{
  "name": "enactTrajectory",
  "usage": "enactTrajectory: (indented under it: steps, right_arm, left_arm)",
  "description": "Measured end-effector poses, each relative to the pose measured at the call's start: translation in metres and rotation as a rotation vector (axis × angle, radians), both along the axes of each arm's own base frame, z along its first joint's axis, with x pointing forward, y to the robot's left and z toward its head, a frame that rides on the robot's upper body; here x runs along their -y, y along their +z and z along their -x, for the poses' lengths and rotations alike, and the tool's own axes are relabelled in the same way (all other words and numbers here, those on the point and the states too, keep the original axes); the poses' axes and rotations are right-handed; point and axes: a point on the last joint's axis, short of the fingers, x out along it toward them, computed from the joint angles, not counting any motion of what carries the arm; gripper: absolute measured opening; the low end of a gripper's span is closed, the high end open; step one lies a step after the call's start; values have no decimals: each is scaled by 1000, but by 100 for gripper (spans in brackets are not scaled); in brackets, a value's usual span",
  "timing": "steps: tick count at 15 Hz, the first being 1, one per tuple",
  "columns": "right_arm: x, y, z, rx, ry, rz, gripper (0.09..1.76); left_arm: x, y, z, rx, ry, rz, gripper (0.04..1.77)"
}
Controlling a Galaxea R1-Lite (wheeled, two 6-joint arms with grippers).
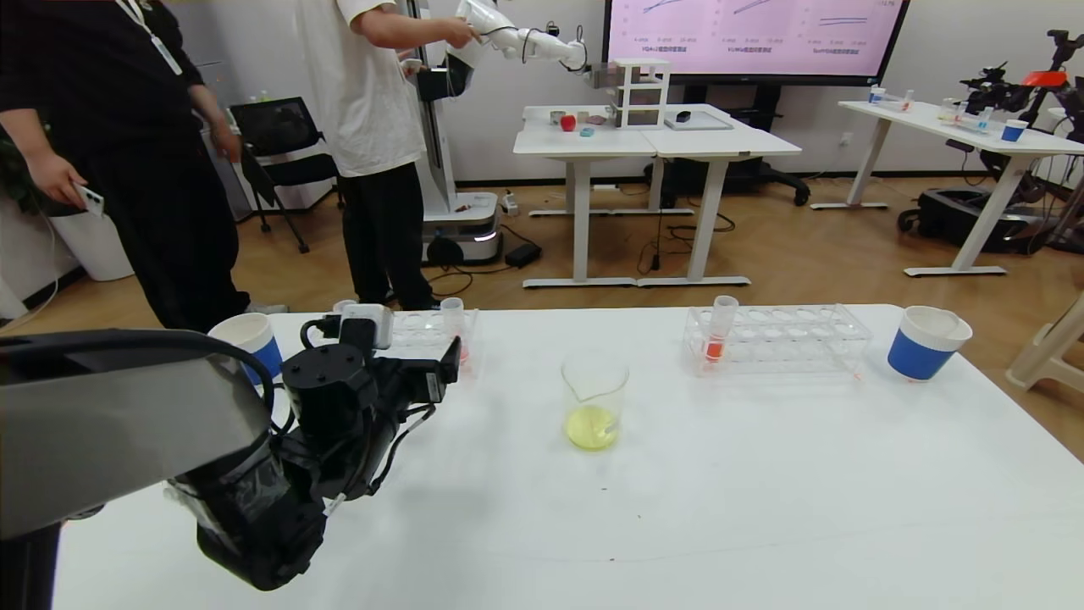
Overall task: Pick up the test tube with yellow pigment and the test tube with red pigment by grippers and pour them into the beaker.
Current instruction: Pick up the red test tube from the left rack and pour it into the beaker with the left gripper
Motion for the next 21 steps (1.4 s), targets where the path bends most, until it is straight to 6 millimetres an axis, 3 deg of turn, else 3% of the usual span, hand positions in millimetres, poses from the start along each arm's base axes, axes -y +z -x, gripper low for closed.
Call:
enactTrajectory:
  steps: [11,21]
  right_arm:
    - [0,0,0,0,0,0,174]
    - [0,0,0,1,0,0,174]
  left_arm:
    - [25,-16,-73,73,-16,-14,175]
    - [18,-20,-81,110,3,22,175]
